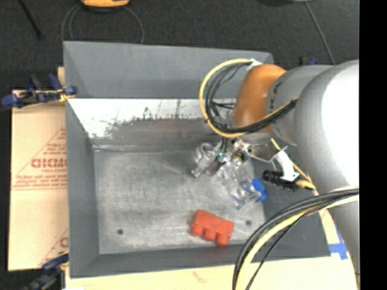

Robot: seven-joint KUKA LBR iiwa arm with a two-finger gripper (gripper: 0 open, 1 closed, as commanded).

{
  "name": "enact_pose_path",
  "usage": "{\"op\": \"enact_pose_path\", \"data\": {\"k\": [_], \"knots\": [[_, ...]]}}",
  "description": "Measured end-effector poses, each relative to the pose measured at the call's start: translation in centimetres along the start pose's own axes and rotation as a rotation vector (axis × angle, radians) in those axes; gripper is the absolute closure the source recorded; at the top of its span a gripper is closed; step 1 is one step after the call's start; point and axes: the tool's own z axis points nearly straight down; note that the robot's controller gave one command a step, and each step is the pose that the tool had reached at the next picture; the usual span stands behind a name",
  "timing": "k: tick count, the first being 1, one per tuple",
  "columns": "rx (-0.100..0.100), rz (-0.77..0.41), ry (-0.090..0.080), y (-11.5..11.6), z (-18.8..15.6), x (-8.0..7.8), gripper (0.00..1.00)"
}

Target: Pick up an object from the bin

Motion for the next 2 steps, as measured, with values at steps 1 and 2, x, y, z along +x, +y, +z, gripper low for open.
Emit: {"op": "enact_pose_path", "data": {"k": [1,2], "knots": [[-0.001,-0.003,-0.002,0.1,-0.1,-0.1,1.0],[0.001,-0.01,0.001,0.2,-6.6,-0.4,1.0]]}}
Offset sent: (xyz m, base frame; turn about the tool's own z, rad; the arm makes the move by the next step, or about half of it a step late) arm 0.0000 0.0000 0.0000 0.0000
